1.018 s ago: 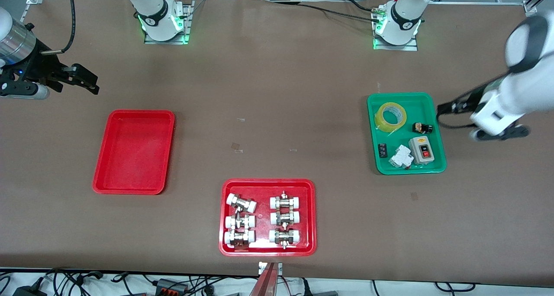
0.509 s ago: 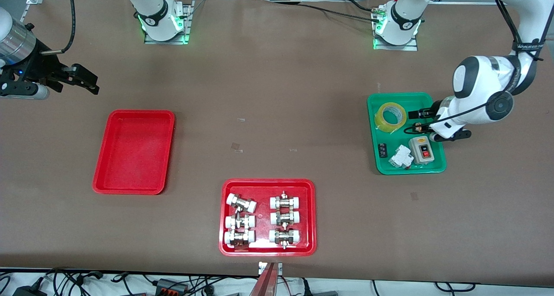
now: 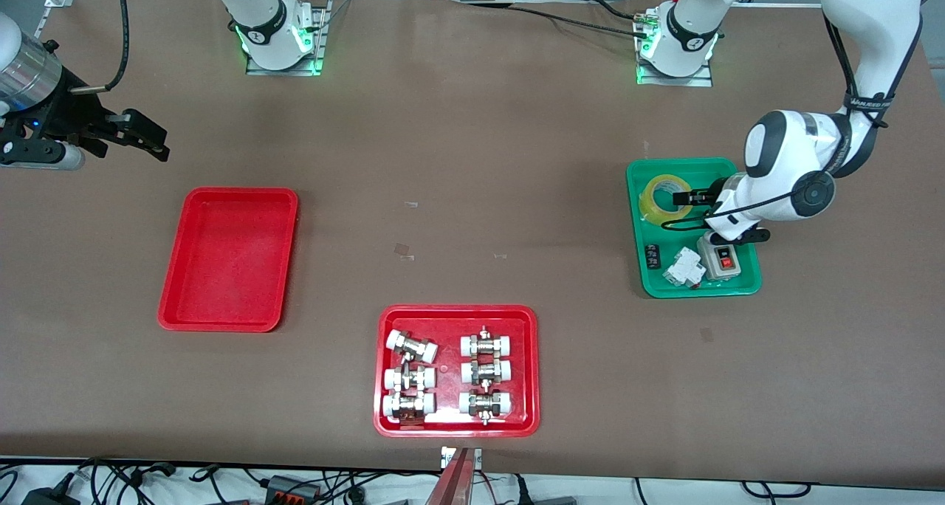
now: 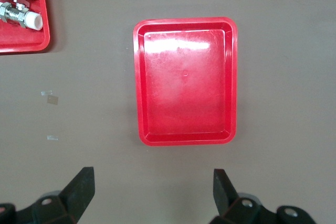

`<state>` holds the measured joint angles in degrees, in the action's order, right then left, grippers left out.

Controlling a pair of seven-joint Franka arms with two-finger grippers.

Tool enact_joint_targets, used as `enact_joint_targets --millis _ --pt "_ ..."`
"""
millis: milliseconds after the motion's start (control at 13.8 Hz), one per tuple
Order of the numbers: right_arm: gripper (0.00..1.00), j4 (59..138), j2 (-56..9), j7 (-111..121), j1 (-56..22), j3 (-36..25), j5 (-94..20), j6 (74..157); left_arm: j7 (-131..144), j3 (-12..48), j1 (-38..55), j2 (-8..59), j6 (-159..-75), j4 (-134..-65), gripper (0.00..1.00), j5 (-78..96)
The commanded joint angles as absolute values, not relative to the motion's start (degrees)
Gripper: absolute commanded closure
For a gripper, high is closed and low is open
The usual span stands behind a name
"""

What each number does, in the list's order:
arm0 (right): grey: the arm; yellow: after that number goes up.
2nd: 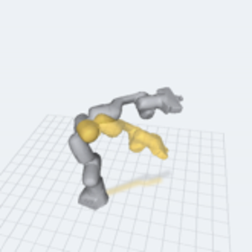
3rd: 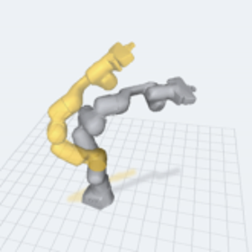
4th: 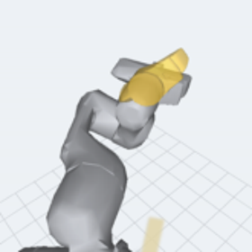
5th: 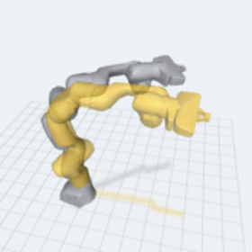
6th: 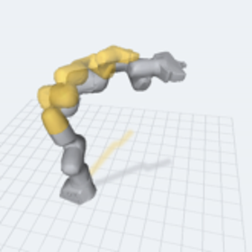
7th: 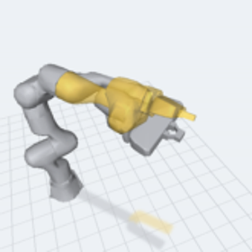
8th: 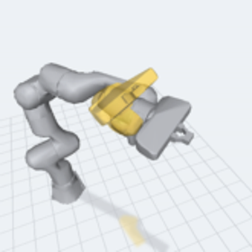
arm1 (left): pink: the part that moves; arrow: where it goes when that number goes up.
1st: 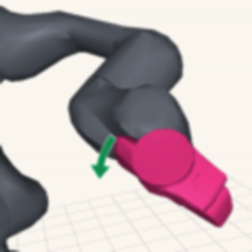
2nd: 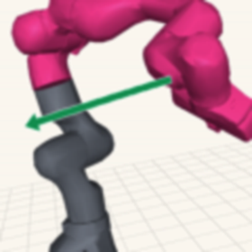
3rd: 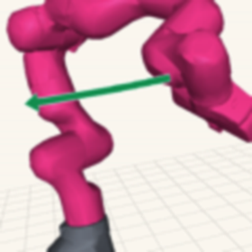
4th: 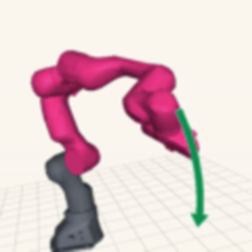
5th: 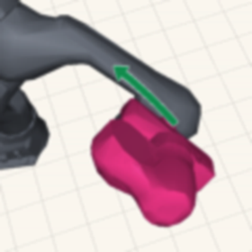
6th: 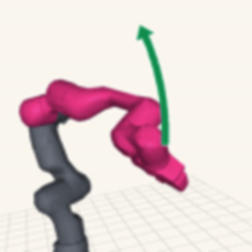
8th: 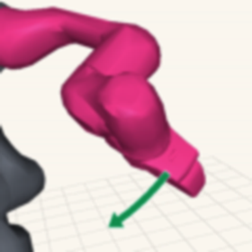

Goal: Left arm passes tape to right arm into tray
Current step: 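Lower the left gripper onto the tape roll rim and close it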

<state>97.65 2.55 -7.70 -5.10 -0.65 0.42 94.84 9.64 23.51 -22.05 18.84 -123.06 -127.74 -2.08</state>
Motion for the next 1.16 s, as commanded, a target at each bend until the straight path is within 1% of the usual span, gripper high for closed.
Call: enact_joint_targets --millis 0,73,145,218,291,364,582,655,727,800,873,1018,1091 --pt "0.0 97.12 2.46 -6.5 -4.75 -0.44 1.05 94.31 9.32 23.73 -21.8 18.28 -127.69 -130.77 0.0 -2.37" --pt "0.0 97.12 2.46 -6.5 -4.75 -0.44 1.05 94.31 9.32 23.73 -21.8 18.28 -128.23 -131.3 0.01 -2.37" --pt "0.0 97.12 2.46 -6.5 -4.75 -0.44 1.05 94.31 9.32 23.73 -21.8 18.28 -128.32 -131.4 0.05 -2.37" --pt "0.0 97.12 2.46 -6.5 -4.75 -0.44 1.05 94.31 9.32 23.73 -21.97 18.28 -128.41 -131.4 0.06 -2.37" --pt "0.0 97.12 2.46 -6.5 -4.75 -0.44 1.05 94.22 9.32 23.73 -22.06 18.28 -128.41 -131.57 0.1 -2.37" --pt "0.0 97.12 2.46 -6.5 -4.75 -0.44 1.05 94.22 9.32 23.73 -22.06 18.28 -128.41 -131.57 0.16 -2.37" --pt "0.0 97.12 2.55 -6.5 -4.75 -0.44 1.05 94.22 9.32 23.73 -22.24 18.02 -129.19 -132.8 0.48 -2.46" --pt "0.0 97.03 2.55 -6.5 -4.75 -0.44 1.05 94.22 9.32 23.73 -22.24 17.93 -129.55 -133.32 0.61 -2.37" --pt "0.0 97.03 2.55 -6.5 -4.75 -0.44 1.05 94.31 9.32 23.73 -22.32 17.76 -129.46 -133.42 0.79 -2.37" --pt "0.0 97.03 2.64 -6.5 -4.75 -0.44 0.97 94.22 9.32 23.73 -22.32 17.49 -129.46 -133.5 0.93 -2.46" --pt "0.0 97.03 2.64 -6.5 -4.75 -0.44 0.88 94.31 9.4 23.82 -22.67 17.49 -129.2 -133.51 0.99 -2.37" --pt "0.0 96.94 2.55 -6.5 -4.75 -0.44 0.88 94.31 10.98 23.91 -23.2 16.27 -128.06 -133.33 0.99 -2.46" --pt "0.0 96.77 2.46 -6.68 -4.75 -0.44 0.79 94.31 12.03 23.99 -23.12 14.95 -125.97 -132.72 0.99 -2.37"
